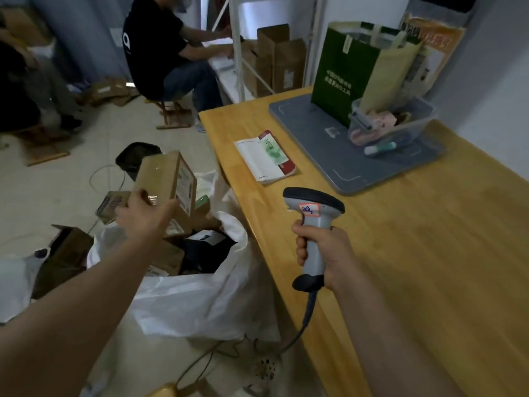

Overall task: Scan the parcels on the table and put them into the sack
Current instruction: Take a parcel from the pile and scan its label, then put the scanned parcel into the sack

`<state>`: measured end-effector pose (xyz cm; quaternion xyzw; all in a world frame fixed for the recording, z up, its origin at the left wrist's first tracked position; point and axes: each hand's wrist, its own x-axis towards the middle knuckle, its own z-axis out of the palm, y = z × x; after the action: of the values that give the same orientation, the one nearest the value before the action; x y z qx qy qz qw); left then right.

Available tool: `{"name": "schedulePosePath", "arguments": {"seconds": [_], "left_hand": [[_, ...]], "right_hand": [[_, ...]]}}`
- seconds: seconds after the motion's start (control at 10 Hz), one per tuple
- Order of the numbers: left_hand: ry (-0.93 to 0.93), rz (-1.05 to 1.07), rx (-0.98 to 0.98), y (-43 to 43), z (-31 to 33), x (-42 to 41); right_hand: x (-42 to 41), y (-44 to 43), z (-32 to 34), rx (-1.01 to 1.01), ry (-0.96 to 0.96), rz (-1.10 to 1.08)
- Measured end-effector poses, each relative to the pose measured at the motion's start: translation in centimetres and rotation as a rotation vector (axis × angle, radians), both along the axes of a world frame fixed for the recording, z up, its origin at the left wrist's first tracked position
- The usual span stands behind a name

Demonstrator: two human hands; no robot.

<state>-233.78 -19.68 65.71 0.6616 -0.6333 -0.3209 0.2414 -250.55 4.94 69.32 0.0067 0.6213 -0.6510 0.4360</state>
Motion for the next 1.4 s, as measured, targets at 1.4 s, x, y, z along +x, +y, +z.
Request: {"name": "schedulePosePath", "arguments": {"seconds": [1.4], "left_hand": [[-0.211, -2.000, -0.318, 63.1, 2.9, -38.6]], "right_hand": [[-11.2, 49.6, 2.8, -0.286, -0.077, -1.438]]}}
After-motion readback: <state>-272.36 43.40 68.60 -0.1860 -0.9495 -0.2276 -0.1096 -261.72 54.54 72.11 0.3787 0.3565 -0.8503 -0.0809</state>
